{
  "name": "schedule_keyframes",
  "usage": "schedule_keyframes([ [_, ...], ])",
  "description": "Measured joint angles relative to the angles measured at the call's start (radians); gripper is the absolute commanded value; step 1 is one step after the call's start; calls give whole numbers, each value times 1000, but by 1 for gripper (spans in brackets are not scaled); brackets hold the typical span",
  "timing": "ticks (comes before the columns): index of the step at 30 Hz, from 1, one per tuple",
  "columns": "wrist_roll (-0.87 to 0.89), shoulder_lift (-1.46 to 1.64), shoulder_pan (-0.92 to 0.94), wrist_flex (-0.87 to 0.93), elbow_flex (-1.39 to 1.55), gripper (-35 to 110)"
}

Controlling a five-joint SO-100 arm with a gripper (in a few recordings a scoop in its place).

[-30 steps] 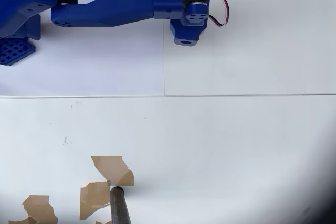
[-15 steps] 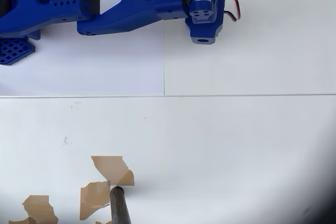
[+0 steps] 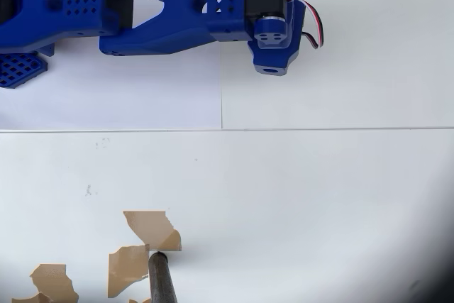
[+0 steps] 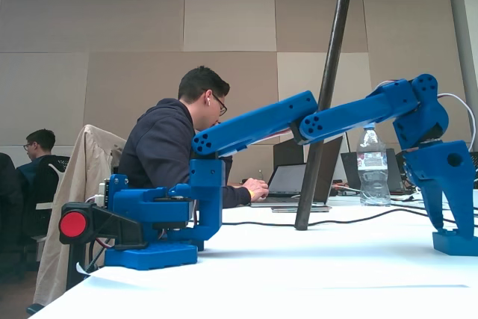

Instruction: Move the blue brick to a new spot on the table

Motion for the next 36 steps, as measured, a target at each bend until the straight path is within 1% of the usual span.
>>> schedule_keyframes([
  [4,49,314,-44,-21,397,28],
  [8,60,647,-101,-193,920,25],
  [12,28,1002,-147,-342,1482,21],
  [15,-8,1292,-153,-419,1887,18],
  [18,-35,1608,-161,-459,2180,15],
  [22,-67,1924,-181,-468,2414,9],
  [28,-130,2223,-175,-468,2651,0],
  [32,-175,2421,-129,-463,2803,0],
  [34,-209,2556,-101,-414,2875,0],
  [36,-229,2657,-71,-402,2939,0],
])
